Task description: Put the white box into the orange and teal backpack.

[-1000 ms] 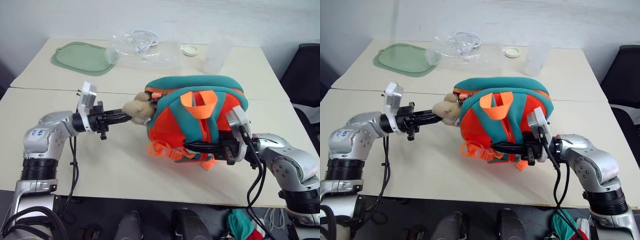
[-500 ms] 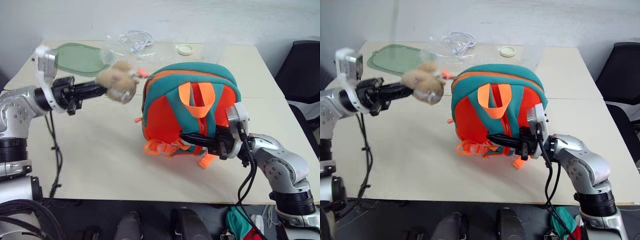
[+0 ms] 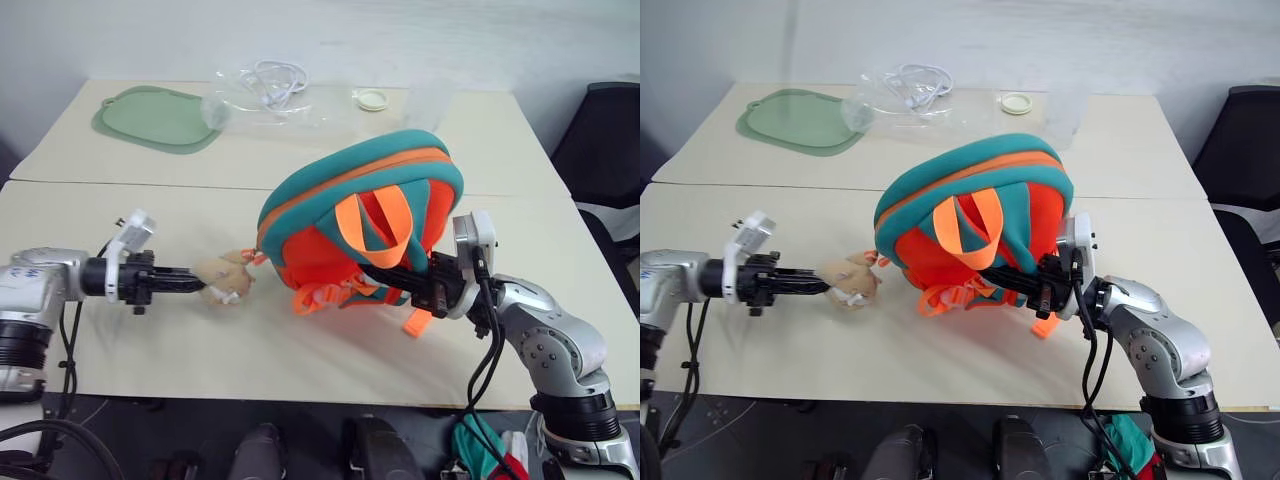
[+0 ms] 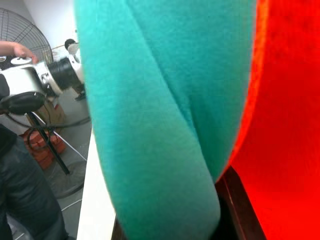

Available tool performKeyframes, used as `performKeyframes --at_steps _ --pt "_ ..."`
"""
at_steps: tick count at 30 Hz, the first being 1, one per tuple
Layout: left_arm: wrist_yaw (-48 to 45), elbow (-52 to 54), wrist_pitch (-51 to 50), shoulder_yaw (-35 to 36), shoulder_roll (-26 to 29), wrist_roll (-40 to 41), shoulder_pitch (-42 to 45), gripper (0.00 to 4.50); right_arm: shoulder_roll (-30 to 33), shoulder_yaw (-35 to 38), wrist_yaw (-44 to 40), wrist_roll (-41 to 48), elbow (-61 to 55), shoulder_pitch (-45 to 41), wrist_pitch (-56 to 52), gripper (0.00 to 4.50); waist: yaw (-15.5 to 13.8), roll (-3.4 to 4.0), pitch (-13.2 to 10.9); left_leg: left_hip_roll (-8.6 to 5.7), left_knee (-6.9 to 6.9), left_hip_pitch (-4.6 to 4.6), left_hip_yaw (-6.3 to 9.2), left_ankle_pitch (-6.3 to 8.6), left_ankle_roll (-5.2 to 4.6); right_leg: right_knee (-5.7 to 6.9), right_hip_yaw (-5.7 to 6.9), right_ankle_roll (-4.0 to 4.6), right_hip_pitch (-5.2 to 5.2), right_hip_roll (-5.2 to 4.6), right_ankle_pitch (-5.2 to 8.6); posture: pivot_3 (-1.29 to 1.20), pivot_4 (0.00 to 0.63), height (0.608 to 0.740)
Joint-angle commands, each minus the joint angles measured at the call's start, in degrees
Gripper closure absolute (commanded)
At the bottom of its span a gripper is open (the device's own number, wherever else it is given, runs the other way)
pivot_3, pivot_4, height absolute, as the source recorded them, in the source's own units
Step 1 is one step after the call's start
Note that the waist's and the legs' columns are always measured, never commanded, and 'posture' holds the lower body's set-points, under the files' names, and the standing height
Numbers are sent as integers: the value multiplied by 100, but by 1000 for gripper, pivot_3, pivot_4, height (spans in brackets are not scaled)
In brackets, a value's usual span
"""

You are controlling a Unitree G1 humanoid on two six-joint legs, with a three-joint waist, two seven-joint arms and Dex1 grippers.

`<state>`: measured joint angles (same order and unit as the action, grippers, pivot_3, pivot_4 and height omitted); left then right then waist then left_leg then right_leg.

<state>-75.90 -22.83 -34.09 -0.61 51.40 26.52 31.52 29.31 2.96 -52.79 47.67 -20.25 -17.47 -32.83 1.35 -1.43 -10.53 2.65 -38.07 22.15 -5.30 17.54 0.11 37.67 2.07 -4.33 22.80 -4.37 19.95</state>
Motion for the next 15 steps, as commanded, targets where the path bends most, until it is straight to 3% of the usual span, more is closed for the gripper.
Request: performKeyframes --at_steps 1,5,8,10,11,15 --pt "263 161 438 108 -132 -239 -159 4355 -17 137 -42 49 -163 40 151 4487 7 -3 1 -1 -1 0 -1 0 0 1 0 0 0 -1 0 0 150 740" --pt "647 524 1209 396 -621 -192 -411 4355 9 152 -58 63 -165 56 147 4487 28 -4 2 -1 3 4 -1 1 -1 10 1 -2 0 -2 -1 0 150 740" --pt "723 898 1027 619 -718 58 -550 4355 25 129 36 60 -164 28 47 4487 32 -4 2 0 2 3 -2 0 -1 11 2 -3 0 0 -2 0 150 740" --pt "762 1186 908 773 -578 120 -726 3714 74 161 146 263 -219 -13 -219 4487 37 -4 2 1 2 4 -2 0 -1 12 2 -3 0 1 -2 0 150 740" --pt "723 1328 839 870 -455 164 -849 3466 134 163 91 282 -288 -41 -232 3738 42 -4 2 1 2 3 -1 0 -1 12 2 -3 0 1 -2 0 150 740" --pt "604 1506 911 1362 60 164 -1347 2194 475 464 52 46 -541 73 39 2409 35 -2 1 2 6 3 0 1 -1 7 2 -2 0 0 -1 0 150 740"
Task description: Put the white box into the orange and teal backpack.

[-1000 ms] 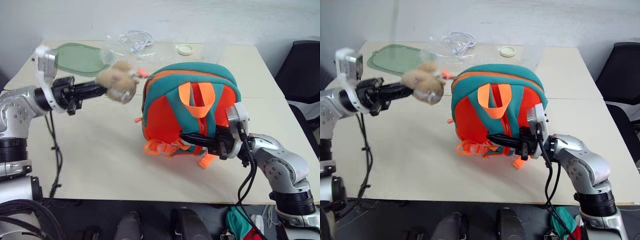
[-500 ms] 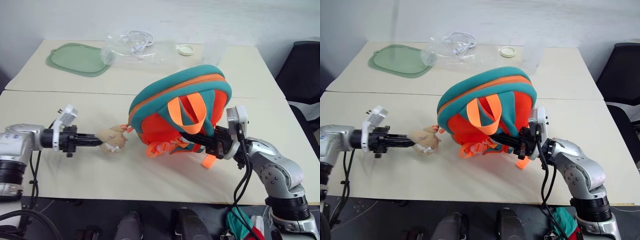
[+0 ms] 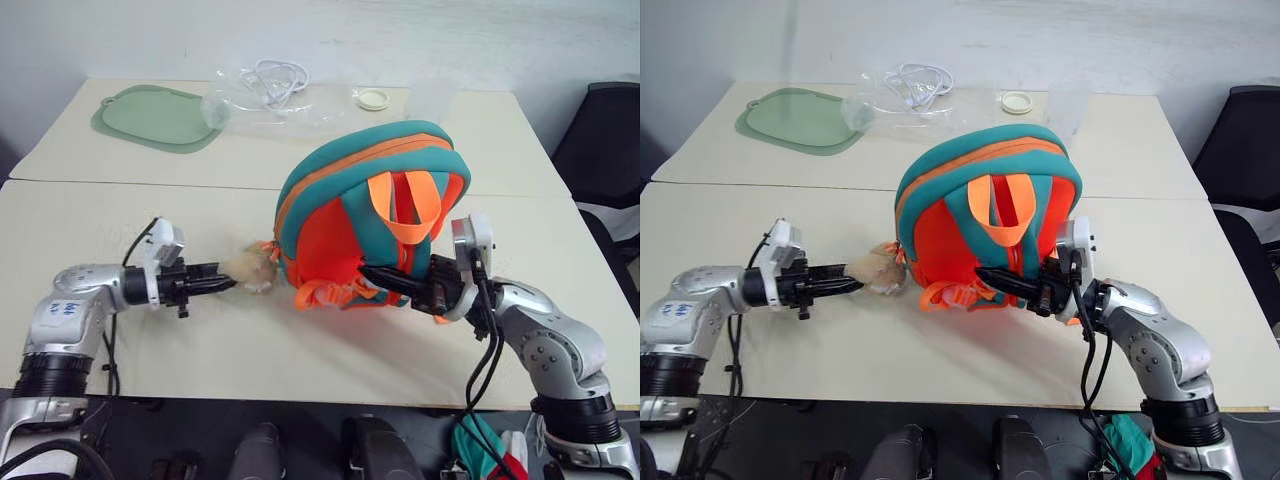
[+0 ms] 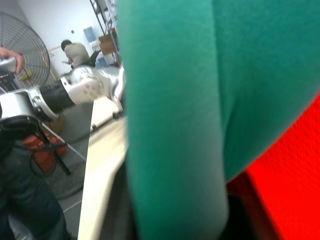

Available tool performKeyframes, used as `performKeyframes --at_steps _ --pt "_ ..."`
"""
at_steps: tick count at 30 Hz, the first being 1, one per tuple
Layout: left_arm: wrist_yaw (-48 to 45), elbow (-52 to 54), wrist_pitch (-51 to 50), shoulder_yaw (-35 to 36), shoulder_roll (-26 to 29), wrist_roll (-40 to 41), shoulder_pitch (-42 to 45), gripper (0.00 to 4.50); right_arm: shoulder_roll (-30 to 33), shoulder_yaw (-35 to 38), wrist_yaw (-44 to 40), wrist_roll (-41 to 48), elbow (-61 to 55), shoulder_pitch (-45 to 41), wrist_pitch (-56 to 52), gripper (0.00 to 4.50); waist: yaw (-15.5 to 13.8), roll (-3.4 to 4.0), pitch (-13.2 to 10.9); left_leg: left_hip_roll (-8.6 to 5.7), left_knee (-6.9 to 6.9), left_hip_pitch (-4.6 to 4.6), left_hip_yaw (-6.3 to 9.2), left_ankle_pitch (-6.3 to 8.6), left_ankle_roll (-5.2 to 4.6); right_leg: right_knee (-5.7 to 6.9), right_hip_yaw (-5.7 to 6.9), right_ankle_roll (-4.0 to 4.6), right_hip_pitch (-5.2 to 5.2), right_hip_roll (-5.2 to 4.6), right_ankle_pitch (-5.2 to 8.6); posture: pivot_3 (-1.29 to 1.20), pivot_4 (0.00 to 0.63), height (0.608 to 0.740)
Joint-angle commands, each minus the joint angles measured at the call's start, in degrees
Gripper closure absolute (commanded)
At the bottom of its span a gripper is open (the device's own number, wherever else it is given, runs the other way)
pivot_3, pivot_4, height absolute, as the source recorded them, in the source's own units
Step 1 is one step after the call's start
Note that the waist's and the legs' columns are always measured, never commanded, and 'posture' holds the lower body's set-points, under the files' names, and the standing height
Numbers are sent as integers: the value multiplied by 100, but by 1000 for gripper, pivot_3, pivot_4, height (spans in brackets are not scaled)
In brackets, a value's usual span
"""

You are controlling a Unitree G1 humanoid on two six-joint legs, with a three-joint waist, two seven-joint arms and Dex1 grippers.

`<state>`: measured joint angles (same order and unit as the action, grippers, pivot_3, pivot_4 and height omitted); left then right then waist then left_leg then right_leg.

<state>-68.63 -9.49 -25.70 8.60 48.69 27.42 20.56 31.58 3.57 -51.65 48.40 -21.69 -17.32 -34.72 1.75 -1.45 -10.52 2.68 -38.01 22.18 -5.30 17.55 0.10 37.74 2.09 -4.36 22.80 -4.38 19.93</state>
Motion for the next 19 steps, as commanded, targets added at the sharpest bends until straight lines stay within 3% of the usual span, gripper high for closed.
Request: performKeyframes --at_steps 1,7,11,13,19 --pt "-208 155 137 544 488 38 -415 1831 431 530 -154 -25 -419 170 202 2015 -10 0 0 -1 0 0 1 0 0 -4 1 0 0 -2 0 0 150 740" --pt "-684 121 1003 1221 1008 -156 -1690 14 1484 1254 -1039 -821 32 1078 1091 6 -20 1 0 -8 7 0 0 13 -18 -38 5 1 -7 -15 0 0 150 740" --pt "-740 700 1470 1929 755 53 -2546 14 1873 1751 -1845 -1765 996 1772 2701 6 -30 1 0 -5 7 -4 2 22 -33 -37 6 1 -10 -16 0 0 150 740" --pt "-606 1053 1675 2063 613 -51 -2929 14 1919 1897 -2352 -1808 1350 1993 3315 6 -26 2 -1 -5 13 -10 4 25 -36 -46 11 2 -20 -16 1 0 150 740" --pt "-241 1655 1811 2151 283 -97 -3450 14 1778 1905 -2694 -2119 2232 2193 4502 6 -9 4 -2 -5 18 -48 -5 26 -37 -38 1 2 -44 -13 1 0 150 740"
